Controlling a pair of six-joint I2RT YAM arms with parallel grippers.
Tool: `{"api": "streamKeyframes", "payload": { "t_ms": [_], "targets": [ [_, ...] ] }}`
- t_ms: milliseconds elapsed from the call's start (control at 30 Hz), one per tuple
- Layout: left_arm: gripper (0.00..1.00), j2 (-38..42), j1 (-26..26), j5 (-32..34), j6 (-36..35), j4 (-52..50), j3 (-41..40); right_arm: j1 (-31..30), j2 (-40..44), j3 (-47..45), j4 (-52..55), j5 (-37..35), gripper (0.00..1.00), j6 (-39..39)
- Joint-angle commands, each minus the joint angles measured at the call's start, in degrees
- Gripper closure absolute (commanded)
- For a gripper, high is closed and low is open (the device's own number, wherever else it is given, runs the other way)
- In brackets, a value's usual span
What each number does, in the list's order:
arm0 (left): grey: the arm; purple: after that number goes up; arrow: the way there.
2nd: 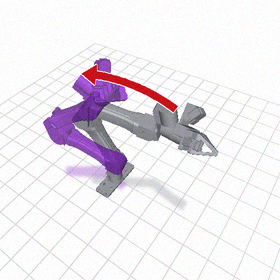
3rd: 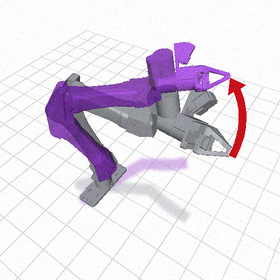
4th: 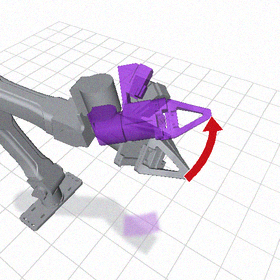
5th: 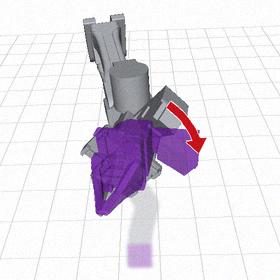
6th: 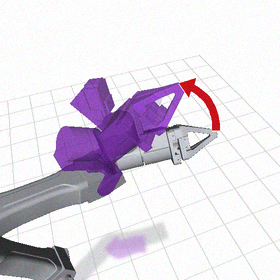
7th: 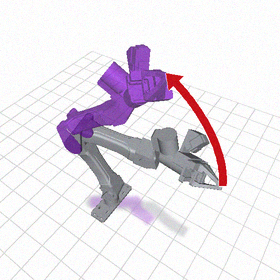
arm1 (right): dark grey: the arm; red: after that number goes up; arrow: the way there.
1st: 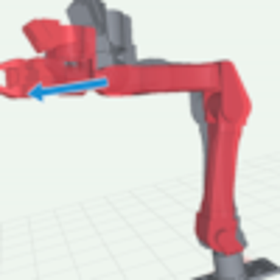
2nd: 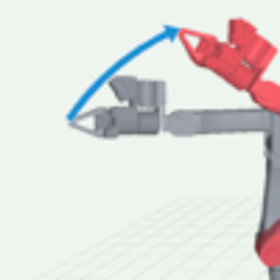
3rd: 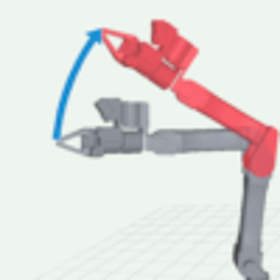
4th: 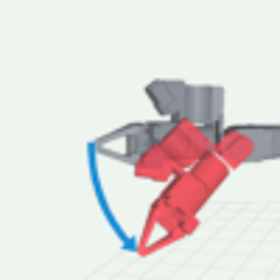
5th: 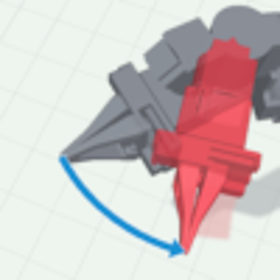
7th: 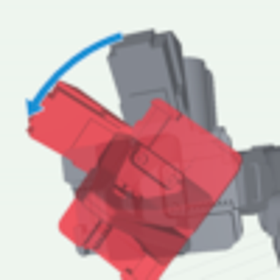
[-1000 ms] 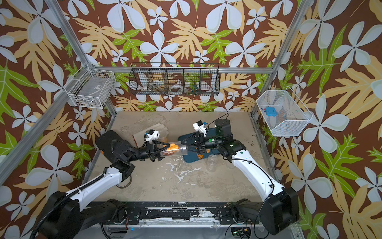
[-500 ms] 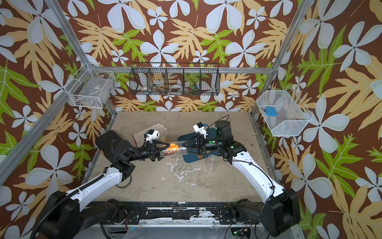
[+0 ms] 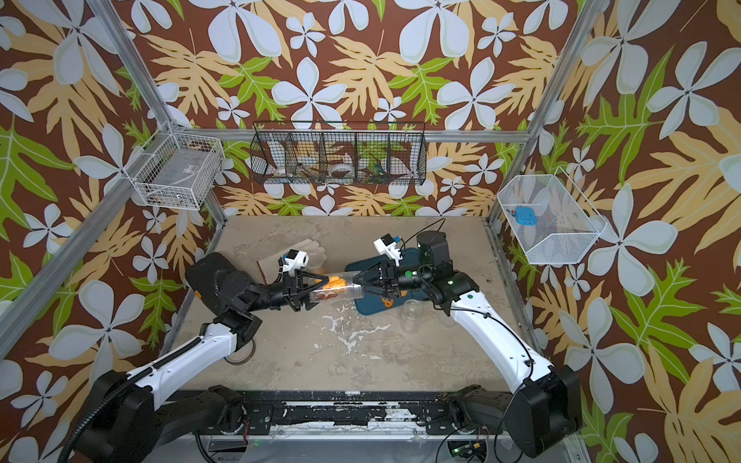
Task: Pour the cookies out of the jar
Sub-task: Unscrew the lid from the jar.
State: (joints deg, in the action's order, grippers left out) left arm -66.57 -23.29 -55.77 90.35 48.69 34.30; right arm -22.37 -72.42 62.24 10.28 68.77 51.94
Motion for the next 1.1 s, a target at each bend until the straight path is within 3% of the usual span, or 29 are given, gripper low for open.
{"api": "streamKeyframes", "payload": {
  "t_ms": [0,567,900,1067],
  "targets": [
    [0.68,-0.1,0.2,0.0,1.8,-1.1,0.7,-0.1,-0.3,0.9,1.8,0.7,0.54,-9.2],
    [0.68,0.0,0.2,-0.6,5.2,-3.6,1.0,-0.3,3.7,-2.9,-2.6,-2.7,0.51,-28.1],
    [0.67,0.7,0.2,-0.9,5.9,-3.7,0.5,-0.6,10.3,-9.0,-10.8,-7.4,0.43,-43.3],
    [0.67,1.4,0.2,-0.9,5.7,-3.7,0.1,-1.9,10.5,-9.2,-7.8,-9.4,0.42,-56.6]
  ]
}}
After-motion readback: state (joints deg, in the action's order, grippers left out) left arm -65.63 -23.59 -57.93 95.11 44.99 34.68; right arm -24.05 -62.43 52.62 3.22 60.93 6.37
